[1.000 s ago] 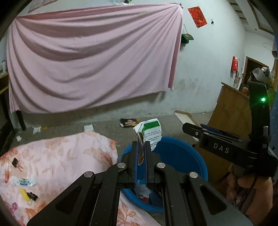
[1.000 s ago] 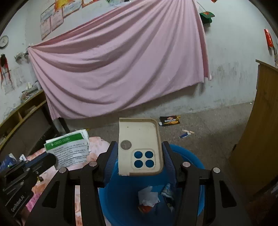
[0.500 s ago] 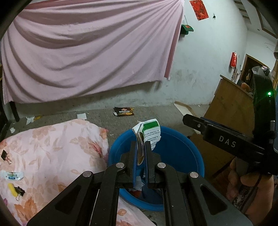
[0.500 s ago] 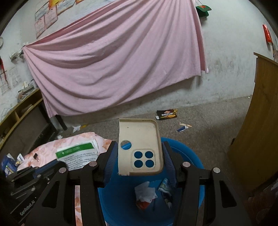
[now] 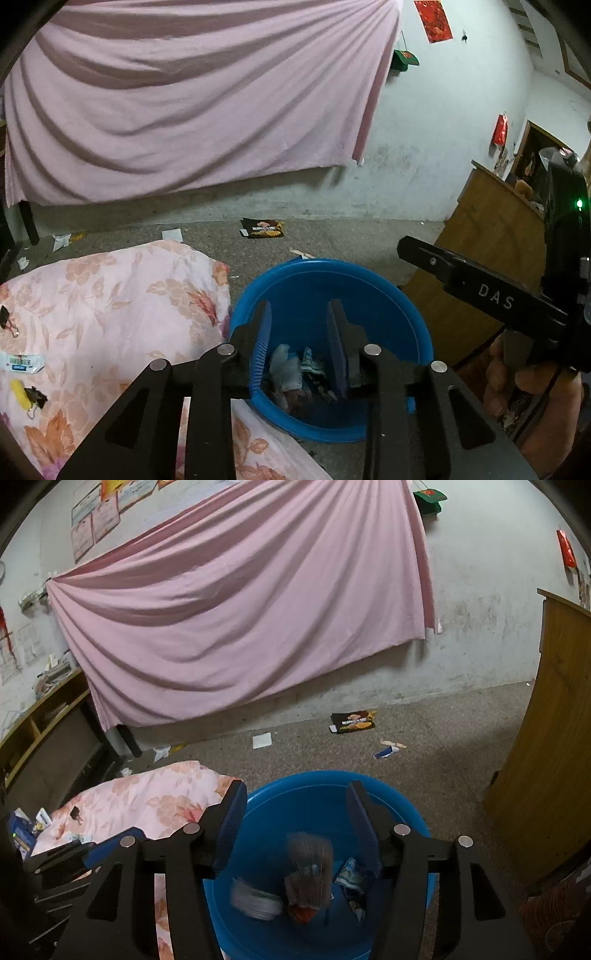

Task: Collect trash
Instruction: 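Move both tools back over the remaining trash on the bed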

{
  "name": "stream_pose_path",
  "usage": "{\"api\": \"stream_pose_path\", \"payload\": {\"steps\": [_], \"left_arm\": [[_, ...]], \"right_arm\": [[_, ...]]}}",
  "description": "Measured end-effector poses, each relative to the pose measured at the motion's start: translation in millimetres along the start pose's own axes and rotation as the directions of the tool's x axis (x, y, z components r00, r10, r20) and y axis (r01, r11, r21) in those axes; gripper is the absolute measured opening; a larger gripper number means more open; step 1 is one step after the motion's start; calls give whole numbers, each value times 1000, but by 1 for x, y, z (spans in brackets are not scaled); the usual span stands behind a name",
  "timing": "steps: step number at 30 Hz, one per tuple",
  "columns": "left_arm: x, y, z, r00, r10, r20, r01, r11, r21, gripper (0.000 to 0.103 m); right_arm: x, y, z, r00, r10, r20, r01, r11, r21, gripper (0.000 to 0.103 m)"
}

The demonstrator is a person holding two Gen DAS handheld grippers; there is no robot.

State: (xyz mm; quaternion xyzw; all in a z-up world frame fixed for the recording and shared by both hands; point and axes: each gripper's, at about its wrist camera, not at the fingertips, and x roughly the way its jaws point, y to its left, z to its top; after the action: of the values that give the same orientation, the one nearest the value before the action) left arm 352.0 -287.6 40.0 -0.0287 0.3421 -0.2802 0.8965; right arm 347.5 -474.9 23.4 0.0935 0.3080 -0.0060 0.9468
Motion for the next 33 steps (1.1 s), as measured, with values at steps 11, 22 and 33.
{"api": "stream_pose_path", "payload": {"steps": [11,22,33], "left_arm": [[-58,35,13,980,101,171,-89,993,-77,58],[-138,89,6,860,284,423,-228,957,-178,101],[-201,144,-22,762,425,489,-347,905,-246,101]], "right_arm": [[-18,8,8,993,53,110,-54,998,10,79],[-41,49,21,939,161,304,-159,987,-30,103],[-53,126,12,847,305,434,-252,951,-178,103]]}}
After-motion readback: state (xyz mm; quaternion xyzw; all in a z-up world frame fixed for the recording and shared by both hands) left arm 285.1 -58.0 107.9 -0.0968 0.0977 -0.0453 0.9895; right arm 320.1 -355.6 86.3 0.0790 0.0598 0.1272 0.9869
